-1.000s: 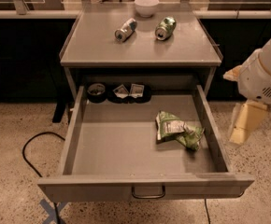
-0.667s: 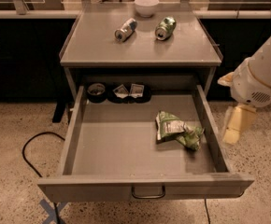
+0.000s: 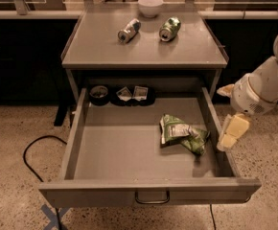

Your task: Pick green jalapeno chip bag from top drawer and place on counter

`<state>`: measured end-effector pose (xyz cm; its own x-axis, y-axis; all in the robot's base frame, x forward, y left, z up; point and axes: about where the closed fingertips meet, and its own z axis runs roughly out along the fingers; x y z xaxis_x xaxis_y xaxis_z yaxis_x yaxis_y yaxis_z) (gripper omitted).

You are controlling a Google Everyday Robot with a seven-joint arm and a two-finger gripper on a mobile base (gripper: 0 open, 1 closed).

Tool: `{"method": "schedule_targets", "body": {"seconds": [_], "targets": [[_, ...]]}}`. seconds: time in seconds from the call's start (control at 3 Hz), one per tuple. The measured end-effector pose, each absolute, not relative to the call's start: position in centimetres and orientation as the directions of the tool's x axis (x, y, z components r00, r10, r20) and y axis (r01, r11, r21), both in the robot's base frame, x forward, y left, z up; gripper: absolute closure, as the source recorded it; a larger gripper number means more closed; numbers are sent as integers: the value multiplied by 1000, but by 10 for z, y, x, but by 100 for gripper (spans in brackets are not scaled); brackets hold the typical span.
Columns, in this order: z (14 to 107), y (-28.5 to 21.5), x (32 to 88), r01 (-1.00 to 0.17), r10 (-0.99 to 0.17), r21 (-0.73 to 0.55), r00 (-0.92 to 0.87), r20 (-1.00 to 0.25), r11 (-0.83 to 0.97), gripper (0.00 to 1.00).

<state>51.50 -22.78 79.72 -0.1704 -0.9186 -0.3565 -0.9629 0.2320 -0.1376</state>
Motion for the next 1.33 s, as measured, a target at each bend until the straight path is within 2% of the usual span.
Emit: {"method": "schedule_targets", "body": {"seconds": [0.33, 1.33], "targets": [[760, -226, 535, -959, -882, -100, -198, -427, 264, 0], [730, -200, 551, -973, -855, -56, -169, -491, 224, 0]]}}
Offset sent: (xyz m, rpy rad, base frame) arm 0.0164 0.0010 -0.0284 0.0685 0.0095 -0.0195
